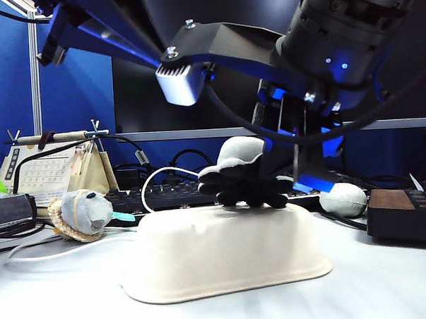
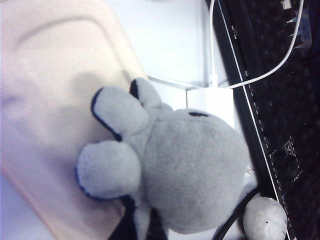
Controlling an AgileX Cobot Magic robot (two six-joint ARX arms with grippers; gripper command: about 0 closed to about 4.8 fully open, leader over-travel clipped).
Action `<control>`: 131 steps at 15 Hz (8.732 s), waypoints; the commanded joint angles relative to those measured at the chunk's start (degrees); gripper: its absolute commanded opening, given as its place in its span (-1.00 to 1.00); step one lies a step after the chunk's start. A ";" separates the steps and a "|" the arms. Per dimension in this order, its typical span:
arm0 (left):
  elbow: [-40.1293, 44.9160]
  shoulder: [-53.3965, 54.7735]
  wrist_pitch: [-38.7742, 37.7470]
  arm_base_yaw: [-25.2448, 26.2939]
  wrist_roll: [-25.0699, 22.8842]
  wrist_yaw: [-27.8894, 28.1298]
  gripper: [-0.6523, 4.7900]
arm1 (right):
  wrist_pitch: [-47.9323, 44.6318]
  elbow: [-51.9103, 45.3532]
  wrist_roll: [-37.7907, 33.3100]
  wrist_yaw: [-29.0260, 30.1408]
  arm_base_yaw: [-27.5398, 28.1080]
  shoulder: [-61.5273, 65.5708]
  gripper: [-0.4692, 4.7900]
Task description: Place the tilting octopus upright.
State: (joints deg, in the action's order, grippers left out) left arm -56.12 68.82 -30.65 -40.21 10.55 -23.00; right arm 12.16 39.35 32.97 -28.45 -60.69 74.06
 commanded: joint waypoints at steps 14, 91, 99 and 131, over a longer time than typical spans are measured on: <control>-0.09 -0.13 -1.84 0.00 -0.57 -0.07 -0.68 | -0.31 0.15 -1.92 0.02 -0.04 -0.20 -0.24; 36.37 -63.89 7.82 38.53 -18.03 13.75 -0.78 | 24.11 0.07 -30.38 7.63 -1.44 -73.88 -0.84; 46.03 -67.36 22.62 42.18 -9.46 13.77 -0.78 | 24.09 0.07 -30.38 7.63 -1.44 -73.88 -0.84; 52.30 -67.78 27.69 42.16 -8.39 15.08 -0.78 | 13.29 -4.70 -30.42 8.20 12.50 -73.88 -0.84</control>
State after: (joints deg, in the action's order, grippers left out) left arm -3.68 1.06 -3.68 1.93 2.22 -7.92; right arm 30.70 35.48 2.76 -20.78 -51.27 0.32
